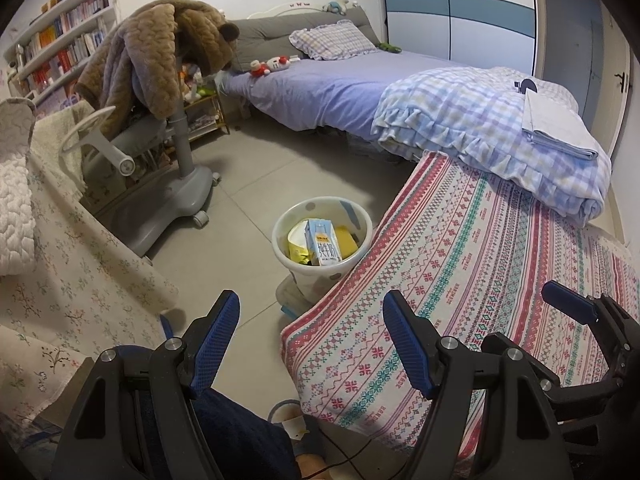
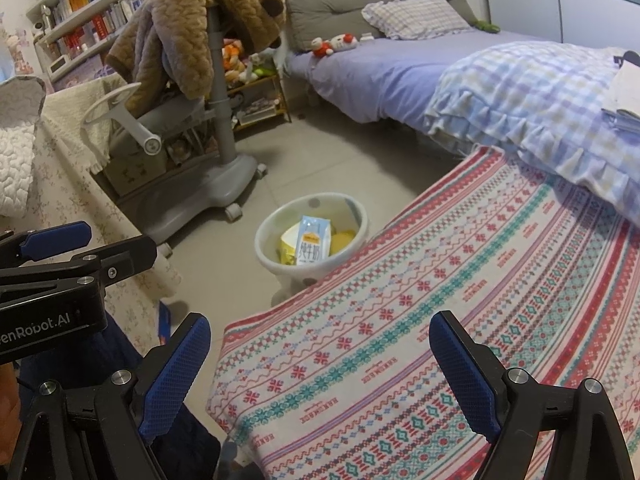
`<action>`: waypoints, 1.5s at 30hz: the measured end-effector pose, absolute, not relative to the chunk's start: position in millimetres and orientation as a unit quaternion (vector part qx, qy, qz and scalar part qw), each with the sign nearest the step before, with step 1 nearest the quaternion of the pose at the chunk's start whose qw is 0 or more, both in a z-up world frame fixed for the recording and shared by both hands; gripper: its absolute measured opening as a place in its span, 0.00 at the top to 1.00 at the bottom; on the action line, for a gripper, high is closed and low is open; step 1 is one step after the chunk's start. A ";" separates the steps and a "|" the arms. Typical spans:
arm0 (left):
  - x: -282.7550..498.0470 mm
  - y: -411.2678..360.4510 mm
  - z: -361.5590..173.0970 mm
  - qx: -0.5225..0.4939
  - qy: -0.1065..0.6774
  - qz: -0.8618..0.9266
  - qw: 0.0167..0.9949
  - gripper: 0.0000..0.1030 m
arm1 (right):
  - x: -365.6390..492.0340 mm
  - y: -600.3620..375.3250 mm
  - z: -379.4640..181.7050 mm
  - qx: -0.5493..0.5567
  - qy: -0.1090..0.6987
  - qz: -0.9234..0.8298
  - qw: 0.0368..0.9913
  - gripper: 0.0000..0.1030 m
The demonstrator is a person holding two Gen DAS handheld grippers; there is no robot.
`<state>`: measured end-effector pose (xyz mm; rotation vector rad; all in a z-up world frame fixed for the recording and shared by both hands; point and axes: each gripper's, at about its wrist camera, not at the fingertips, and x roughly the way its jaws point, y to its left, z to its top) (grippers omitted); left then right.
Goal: Collect trash
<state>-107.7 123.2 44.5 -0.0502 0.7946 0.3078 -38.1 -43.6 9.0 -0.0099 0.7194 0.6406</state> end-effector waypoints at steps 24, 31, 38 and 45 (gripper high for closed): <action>-104.6 115.8 43.9 -0.019 0.389 0.139 0.911 0.25 | -38.0 -41.2 7.2 -0.009 0.346 0.309 0.886 0.10; -104.2 115.7 42.3 -0.017 0.391 0.141 0.910 0.25 | -37.6 -41.3 6.8 -0.010 0.346 0.309 0.886 0.10; -104.2 116.7 41.6 -0.017 0.392 0.139 0.909 0.25 | -37.7 -41.5 7.0 -0.009 0.346 0.309 0.886 0.10; -104.2 116.1 39.5 -0.014 0.394 0.140 0.908 0.25 | -36.2 -43.1 5.9 -0.011 0.346 0.309 0.886 0.10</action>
